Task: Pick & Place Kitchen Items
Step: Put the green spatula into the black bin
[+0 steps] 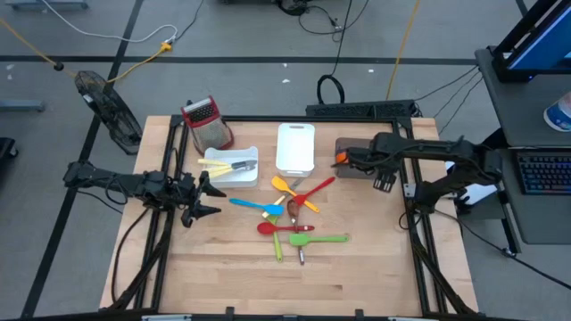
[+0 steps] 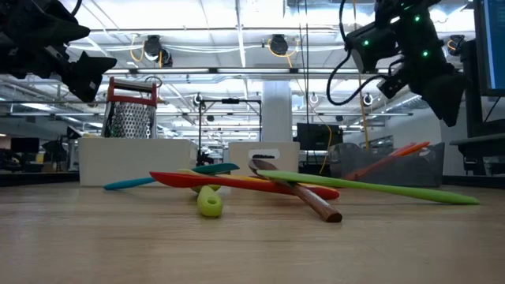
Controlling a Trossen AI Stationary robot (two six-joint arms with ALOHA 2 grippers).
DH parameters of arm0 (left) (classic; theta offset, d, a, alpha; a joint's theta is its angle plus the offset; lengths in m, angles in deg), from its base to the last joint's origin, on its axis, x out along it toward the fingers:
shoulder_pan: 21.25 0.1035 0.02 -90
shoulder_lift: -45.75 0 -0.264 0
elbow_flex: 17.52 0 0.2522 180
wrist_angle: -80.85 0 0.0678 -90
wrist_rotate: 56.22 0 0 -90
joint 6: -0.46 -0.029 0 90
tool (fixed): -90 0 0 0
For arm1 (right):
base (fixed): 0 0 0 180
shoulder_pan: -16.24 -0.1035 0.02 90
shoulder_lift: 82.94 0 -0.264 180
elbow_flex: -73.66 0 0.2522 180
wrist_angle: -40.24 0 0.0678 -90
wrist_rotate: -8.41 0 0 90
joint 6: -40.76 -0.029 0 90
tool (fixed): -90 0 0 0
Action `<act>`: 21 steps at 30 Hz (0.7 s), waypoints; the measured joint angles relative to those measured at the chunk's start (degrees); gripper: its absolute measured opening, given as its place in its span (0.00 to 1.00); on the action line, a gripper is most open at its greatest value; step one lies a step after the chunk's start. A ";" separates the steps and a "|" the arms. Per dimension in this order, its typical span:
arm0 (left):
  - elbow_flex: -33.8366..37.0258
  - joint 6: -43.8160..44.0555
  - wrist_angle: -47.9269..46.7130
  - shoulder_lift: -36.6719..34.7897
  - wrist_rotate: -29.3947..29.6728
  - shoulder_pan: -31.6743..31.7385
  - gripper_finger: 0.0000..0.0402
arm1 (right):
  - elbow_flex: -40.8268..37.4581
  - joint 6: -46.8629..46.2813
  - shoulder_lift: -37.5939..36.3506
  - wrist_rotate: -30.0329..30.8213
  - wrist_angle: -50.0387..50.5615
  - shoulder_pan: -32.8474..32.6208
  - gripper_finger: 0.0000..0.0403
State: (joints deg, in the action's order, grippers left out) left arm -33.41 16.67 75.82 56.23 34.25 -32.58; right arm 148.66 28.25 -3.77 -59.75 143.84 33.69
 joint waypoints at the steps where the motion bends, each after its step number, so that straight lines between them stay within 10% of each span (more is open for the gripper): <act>1: 0.00 0.01 -0.05 0.00 0.01 0.00 0.64 | 0.00 -1.24 -0.38 -2.42 -0.03 -0.13 0.59; 12: 0.00 0.00 -0.11 0.00 0.07 0.00 0.64 | 0.02 -12.88 -7.22 -21.66 -2.05 -5.89 0.58; 21: 0.00 -2.18 -0.17 0.00 0.11 0.00 0.64 | 0.02 -20.73 -12.18 -31.37 -23.66 -13.11 0.59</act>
State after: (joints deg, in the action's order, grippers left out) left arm -33.41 14.49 75.64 56.23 34.36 -32.58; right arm 148.68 7.52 -15.95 -91.12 120.18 20.58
